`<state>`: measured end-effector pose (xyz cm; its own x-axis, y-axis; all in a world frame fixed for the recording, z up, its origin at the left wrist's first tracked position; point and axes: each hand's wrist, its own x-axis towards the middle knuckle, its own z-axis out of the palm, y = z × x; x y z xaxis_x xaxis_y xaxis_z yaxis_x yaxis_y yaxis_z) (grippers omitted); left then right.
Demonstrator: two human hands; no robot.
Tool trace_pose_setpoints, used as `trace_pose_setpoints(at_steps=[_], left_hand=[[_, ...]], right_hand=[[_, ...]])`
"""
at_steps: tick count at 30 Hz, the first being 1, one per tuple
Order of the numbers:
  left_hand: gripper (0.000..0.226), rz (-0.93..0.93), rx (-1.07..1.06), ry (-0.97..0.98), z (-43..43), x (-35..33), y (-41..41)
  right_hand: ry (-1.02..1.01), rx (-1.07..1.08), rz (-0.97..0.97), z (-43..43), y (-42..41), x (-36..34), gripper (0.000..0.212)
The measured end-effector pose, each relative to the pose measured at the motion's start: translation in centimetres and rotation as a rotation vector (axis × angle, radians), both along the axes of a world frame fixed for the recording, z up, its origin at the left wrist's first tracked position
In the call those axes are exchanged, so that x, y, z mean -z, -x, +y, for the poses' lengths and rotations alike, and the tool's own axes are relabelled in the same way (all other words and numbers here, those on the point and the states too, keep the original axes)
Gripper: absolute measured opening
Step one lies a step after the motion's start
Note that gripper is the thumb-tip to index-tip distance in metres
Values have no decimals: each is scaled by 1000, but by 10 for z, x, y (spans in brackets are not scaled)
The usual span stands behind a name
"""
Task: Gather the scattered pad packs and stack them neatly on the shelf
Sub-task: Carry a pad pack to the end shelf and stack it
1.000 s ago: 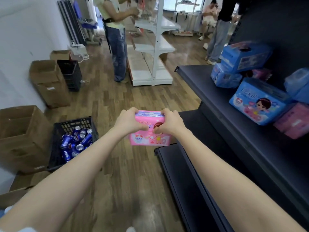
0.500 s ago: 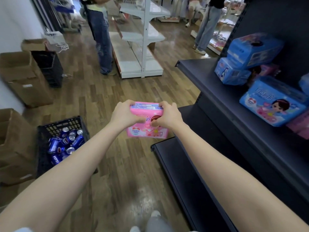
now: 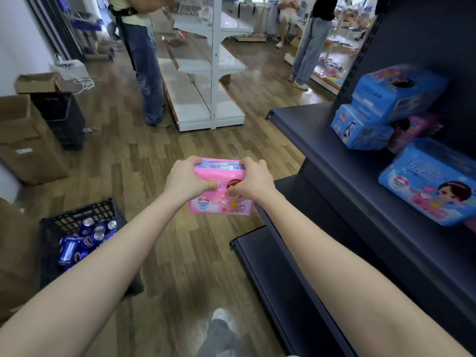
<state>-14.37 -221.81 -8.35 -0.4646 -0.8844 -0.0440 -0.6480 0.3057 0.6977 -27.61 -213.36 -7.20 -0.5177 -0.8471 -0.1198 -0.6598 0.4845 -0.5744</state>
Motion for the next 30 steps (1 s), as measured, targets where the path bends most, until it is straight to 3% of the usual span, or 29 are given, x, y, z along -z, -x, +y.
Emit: trace_pose_setpoints(at_steps=[13, 22, 30], left_hand=[[72, 78, 48, 143, -77, -48, 84], [71, 121, 90, 163, -99, -57, 114], [69, 169, 182, 215, -121, -80, 131]], right_hand=[[110, 81, 69, -73, 77, -41, 70], [149, 138, 89, -88, 102, -54, 65], [257, 193, 100, -95, 115, -73, 73]])
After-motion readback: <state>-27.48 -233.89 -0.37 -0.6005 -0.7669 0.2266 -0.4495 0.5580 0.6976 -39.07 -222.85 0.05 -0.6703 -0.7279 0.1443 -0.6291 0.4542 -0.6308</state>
